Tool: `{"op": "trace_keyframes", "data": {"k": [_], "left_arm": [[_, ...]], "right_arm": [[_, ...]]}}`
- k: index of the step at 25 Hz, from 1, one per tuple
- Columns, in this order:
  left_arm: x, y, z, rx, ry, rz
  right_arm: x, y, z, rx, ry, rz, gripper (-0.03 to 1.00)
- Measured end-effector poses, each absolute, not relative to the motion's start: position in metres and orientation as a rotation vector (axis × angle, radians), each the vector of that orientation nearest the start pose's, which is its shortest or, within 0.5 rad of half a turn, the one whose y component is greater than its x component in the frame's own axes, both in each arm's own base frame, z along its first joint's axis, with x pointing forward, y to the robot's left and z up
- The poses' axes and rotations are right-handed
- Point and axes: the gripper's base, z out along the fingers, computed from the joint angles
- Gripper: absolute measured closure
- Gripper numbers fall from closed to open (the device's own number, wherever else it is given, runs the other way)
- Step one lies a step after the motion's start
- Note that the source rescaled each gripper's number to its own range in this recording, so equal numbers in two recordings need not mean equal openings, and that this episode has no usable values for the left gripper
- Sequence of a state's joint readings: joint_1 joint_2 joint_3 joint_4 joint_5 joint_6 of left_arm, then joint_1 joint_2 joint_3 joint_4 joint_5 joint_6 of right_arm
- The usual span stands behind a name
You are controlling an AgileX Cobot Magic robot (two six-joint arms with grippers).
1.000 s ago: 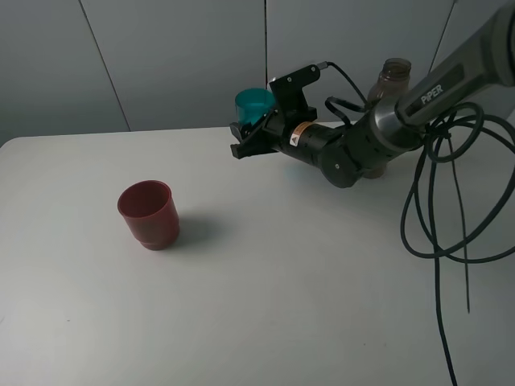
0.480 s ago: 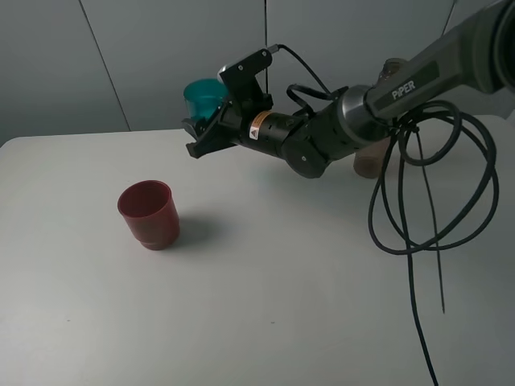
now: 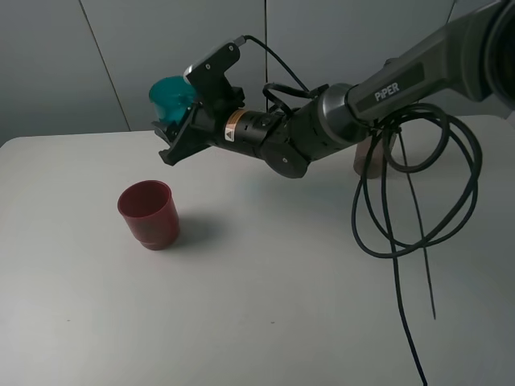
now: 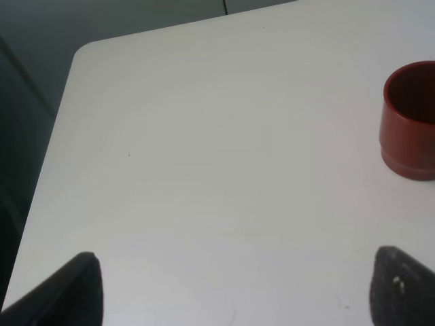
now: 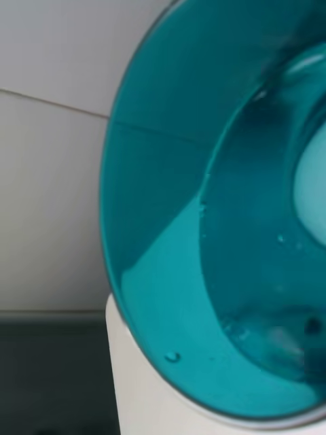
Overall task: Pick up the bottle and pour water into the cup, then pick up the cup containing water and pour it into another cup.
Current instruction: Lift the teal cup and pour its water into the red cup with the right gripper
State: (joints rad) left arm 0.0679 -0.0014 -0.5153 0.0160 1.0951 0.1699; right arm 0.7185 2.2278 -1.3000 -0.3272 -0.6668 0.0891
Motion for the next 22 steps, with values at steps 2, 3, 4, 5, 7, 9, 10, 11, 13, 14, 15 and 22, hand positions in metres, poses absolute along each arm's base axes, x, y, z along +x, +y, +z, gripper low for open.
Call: {"op": "trace_keyframes", "data": {"k": [2,3,4,5,7,9,10,11,13,14,15,22], "left_arm": [[-0.008,0.001,0.279,0.104,2.063,0.166],[-0.008,0.001,0.279,0.104,2.063,0.166],[-0.008,0.001,0.279,0.104,2.063,0.166],[-0.008,0.001,0.279,0.104,2.063,0.166],[-0.008,0.001,0.279,0.104,2.063,0.166],[-0.008,0.001,0.279,0.104,2.063,0.166],[-0.008,0.001,0.279,0.104,2.063,0.166],[-0.008,0.001,0.279,0.104,2.063,0.166],[-0.008,0.001,0.279,0.104,2.063,0.166],[-0.008,0.001,0.279,0.104,2.063,0.166],[-0.008,0.001,0.279,0.104,2.063,0.166],[-0.008,0.001,0.279,0.104,2.063,0.166]], "right_arm": [[0.342,0.329,0.133,-0.925,1.547,0.568,0.9],[0.341,0.33,0.133,-0.936,1.539,0.56,0.9],[0.341,0.33,0.133,-0.943,1.535,0.556,0.9],[0.34,0.331,0.133,-0.948,1.531,0.555,0.9],[0.34,0.331,0.133,-0.96,1.522,0.543,0.9],[0.34,0.331,0.133,-0.972,1.515,0.53,0.9],[0.34,0.331,0.133,-0.975,1.516,0.526,0.9],[0.34,0.331,0.132,-0.977,1.517,0.523,0.9],[0.341,0.331,0.132,-0.981,1.523,0.517,0.9],[0.342,0.332,0.13,-0.985,1.532,0.513,0.9],[0.344,0.334,0.128,-0.988,1.535,0.511,0.9],[0.357,0.345,0.114,-0.991,1.535,0.501,0.9]]}}
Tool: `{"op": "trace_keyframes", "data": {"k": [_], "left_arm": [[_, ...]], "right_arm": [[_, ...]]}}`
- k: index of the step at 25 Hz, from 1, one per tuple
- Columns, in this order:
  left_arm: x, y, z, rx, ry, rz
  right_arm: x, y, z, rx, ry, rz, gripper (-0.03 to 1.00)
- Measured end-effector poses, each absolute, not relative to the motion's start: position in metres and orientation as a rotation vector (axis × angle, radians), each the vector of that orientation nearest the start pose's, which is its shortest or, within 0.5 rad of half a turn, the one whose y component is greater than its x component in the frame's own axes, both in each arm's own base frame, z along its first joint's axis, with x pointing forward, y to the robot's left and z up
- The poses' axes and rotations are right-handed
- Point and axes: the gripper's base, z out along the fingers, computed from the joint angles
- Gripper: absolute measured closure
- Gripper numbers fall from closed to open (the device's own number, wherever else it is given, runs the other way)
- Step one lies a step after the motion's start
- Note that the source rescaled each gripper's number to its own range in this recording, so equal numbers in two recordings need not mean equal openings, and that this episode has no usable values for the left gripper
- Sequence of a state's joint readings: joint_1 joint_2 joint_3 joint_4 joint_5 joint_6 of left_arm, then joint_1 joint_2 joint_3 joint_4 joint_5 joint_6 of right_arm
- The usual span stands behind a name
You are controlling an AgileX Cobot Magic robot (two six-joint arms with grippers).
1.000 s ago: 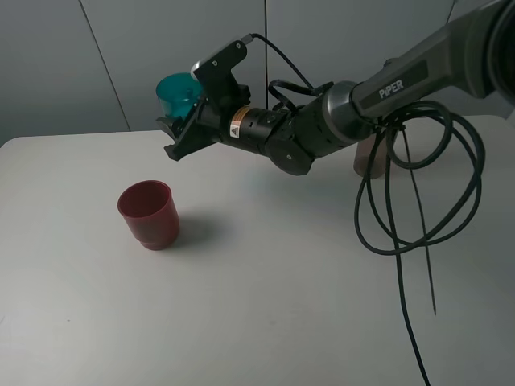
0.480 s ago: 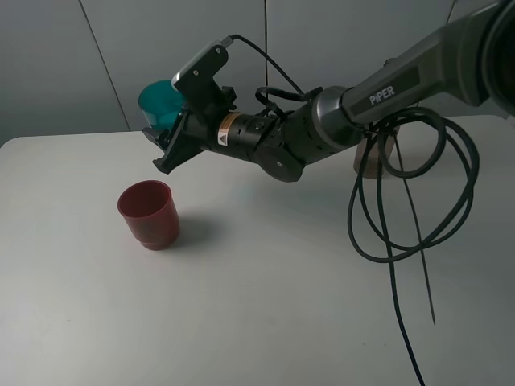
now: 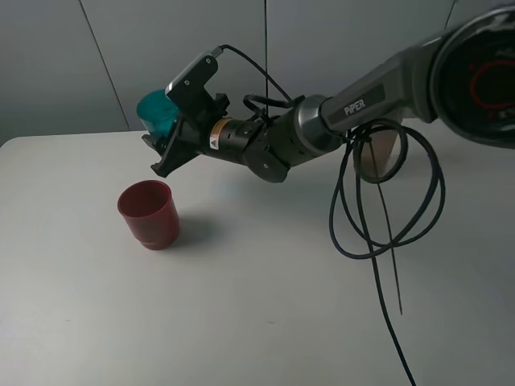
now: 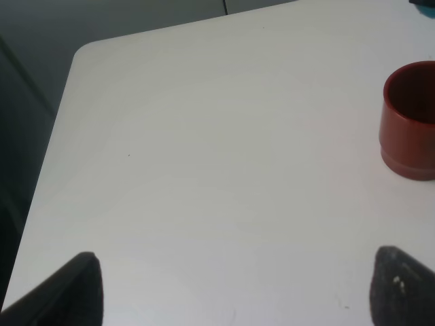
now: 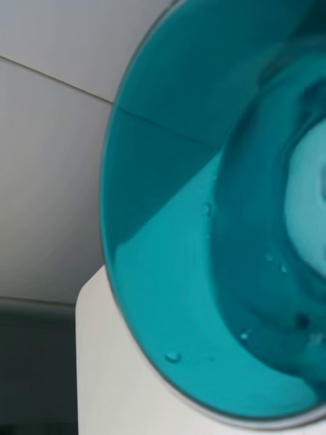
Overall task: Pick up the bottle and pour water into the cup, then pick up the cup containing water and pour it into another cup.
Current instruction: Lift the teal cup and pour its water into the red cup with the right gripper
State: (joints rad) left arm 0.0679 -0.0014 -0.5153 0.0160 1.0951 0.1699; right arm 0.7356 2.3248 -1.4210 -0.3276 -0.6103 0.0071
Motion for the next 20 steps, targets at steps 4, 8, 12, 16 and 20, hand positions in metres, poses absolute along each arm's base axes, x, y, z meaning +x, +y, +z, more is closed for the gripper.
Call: {"op": "trace_keyframes", "data": {"k": [4,8,12,16,20], "left_arm": [[-0.0084,0.0007,0.2787,0.104,2.063,0.166],[-0.0084,0.0007,0.2787,0.104,2.063,0.166],[-0.0084,0.0007,0.2787,0.104,2.063,0.166],[-0.0084,0.0007,0.2787,0.102,2.063,0.165],[-0.0084,0.0007,0.2787,0.102,2.063,0.165]], "right_arm": [[0.3612,0.3494,0.1084,-0.995,1.528,0.496,0.9],[0.3615,0.3496,0.1065,-1.009,1.526,0.484,0.9],[0.3602,0.3508,0.1067,-1.101,1.454,0.423,0.9],[0.3575,0.3525,0.1058,-1.209,1.373,0.368,0.9],[0.3552,0.3537,0.105,-1.315,1.277,0.297,0.9]]}}
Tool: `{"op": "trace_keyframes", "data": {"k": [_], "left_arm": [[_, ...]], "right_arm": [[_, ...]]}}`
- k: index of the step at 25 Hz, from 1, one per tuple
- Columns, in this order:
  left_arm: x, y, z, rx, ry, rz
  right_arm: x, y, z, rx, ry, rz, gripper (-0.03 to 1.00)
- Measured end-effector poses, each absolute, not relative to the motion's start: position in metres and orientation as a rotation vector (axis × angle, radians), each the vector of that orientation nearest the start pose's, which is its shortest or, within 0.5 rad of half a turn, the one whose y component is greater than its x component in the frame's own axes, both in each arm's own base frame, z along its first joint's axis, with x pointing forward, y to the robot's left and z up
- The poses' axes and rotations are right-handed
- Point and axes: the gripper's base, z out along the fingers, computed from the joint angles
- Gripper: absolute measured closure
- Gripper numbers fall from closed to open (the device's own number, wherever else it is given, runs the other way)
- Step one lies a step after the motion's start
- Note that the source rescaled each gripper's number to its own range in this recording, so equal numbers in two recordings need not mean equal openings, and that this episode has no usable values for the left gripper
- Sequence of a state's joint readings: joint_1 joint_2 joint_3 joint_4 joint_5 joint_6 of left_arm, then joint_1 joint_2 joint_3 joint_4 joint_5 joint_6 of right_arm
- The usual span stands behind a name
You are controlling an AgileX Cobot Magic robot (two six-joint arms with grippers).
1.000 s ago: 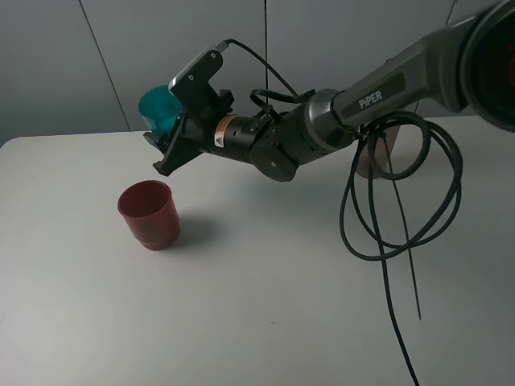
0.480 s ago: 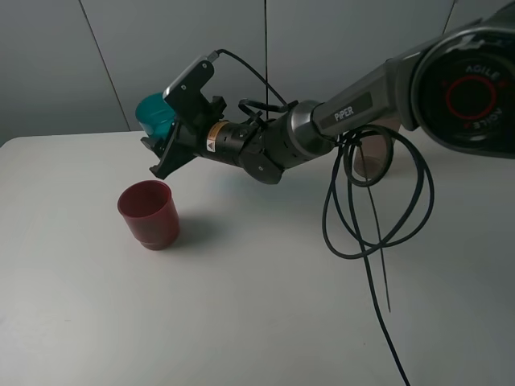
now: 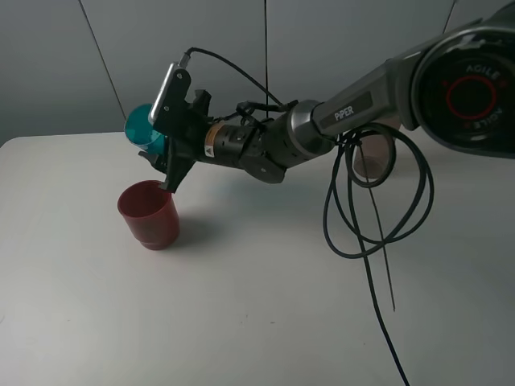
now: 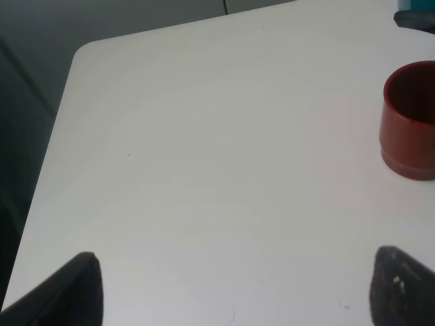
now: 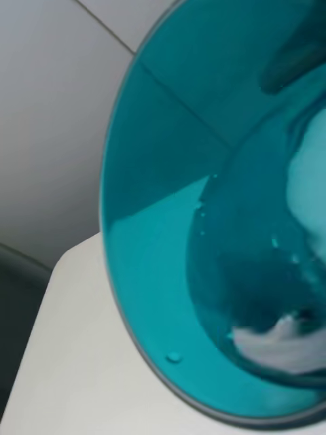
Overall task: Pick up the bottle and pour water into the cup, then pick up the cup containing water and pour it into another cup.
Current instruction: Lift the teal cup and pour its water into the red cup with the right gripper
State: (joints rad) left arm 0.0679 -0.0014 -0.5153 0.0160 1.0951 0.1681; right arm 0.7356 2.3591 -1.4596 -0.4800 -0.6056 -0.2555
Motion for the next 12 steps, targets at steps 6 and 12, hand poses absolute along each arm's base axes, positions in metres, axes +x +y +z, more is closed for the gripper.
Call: {"op": "trace_keyframes", "data": {"k": [6,12], "left_arm": [[-0.0084,0.0007,0.2787,0.102,2.063,0.165],[-0.0084,0.0007,0.2787,0.102,2.063,0.165]], "right_arm": [[0.3549,0.3538,0.1049,-1.431,1.136,0.162,0.9],[0.3549,0.3538,0.1049,-1.535,0.985,0.02,0.9]]}}
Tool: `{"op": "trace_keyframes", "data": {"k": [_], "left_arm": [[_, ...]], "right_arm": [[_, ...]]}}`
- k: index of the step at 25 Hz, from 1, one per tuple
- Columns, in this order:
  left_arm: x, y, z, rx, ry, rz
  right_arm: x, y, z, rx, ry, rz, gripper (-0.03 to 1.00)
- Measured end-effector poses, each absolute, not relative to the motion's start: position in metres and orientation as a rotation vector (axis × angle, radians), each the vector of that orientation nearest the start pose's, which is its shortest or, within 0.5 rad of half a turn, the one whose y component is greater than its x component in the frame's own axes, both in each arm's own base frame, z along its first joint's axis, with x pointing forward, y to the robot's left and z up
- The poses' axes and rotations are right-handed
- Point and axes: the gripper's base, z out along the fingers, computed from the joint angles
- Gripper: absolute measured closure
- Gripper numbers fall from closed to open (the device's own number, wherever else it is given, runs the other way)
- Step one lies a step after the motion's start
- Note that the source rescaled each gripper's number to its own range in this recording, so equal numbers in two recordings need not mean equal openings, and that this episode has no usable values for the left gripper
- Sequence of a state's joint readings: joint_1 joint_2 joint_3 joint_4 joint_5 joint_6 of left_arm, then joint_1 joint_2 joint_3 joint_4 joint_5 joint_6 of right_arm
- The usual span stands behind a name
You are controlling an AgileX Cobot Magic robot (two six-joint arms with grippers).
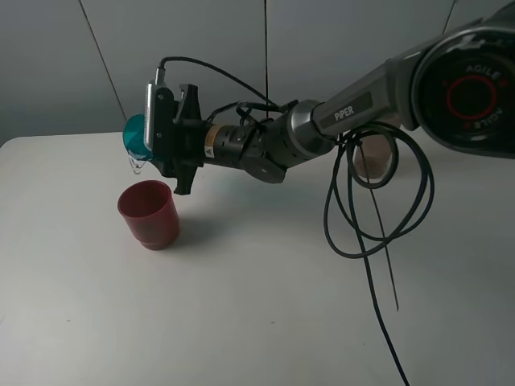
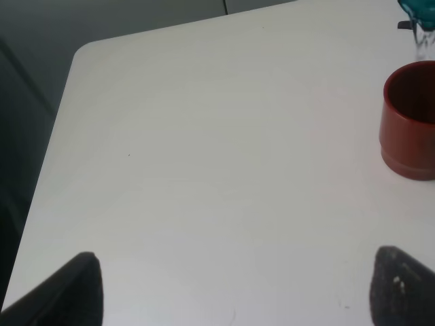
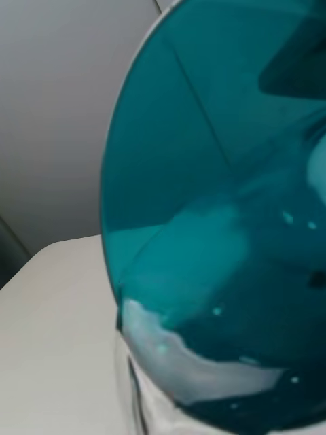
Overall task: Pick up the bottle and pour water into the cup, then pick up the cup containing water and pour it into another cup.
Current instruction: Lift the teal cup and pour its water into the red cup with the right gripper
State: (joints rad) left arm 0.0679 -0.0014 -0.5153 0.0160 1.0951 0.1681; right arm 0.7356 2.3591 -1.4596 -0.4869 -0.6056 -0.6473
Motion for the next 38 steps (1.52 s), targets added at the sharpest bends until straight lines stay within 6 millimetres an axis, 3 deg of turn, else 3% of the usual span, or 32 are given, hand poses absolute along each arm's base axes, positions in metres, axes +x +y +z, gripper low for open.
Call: {"op": "trace_keyframes", "data": {"k": [16,38], "left_arm": [[-0.0084,0.0007,0.2787,0.102,2.063,0.165],[-0.0084,0.0007,0.2787,0.102,2.063,0.165]], "right_arm": [[0.3542,0.3558,0.1108,-1.625,0.682,-0.205,0.9],[0.3549,0.3559,0.1126,-1.695,0.461,-0.408,0.9]]}}
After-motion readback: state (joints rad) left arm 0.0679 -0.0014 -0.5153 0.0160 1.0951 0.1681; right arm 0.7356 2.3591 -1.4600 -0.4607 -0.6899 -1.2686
